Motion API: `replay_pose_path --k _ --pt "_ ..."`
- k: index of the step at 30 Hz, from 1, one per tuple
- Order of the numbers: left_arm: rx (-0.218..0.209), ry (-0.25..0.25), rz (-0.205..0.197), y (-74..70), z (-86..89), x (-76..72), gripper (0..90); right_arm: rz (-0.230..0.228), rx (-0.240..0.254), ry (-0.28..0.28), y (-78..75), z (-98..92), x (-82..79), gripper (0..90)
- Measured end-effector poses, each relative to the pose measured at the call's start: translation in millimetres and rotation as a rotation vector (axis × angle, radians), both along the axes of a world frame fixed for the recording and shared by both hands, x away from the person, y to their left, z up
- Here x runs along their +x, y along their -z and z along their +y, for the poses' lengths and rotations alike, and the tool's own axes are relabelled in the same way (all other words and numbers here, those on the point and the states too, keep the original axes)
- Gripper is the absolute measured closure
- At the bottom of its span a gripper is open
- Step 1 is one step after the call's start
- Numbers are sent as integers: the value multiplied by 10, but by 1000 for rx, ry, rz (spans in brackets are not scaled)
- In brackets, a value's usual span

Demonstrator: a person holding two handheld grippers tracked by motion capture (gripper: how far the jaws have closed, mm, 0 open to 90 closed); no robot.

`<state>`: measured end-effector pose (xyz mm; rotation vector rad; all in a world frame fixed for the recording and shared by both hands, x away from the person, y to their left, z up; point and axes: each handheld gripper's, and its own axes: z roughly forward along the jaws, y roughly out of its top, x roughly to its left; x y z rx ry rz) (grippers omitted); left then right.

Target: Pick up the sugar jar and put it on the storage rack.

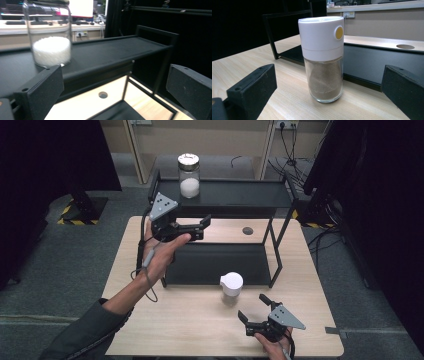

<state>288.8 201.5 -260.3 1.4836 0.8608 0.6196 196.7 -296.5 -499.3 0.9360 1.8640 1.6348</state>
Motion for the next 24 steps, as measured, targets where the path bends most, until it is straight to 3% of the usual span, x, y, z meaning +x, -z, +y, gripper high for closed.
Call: replay_pose_path --k 9,15,24 --pt "-18 94 7 236 76 -185 6 1 2 0 2 3 1 7" --pt "-57 154 45 492 126 -268 10 -1 1 1 3 1 -1 7" --pt "-36 191 50 794 159 -384 8 0 2 -2 5 4 4 7"
